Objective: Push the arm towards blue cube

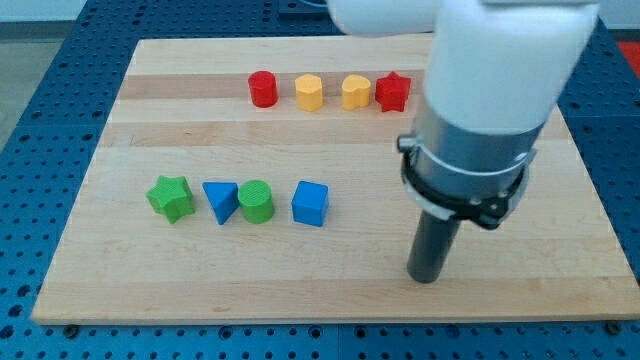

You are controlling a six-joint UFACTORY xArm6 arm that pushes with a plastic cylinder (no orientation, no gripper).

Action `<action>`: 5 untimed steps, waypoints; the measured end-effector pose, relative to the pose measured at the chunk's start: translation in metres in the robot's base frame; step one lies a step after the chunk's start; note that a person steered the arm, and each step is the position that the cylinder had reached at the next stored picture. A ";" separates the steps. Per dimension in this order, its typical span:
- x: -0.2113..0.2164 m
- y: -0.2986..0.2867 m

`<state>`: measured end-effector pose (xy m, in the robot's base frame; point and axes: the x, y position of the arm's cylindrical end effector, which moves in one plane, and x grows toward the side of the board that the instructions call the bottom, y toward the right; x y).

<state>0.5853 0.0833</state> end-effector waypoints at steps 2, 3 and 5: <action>0.014 -0.043; 0.022 -0.069; 0.033 -0.144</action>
<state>0.6182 -0.0602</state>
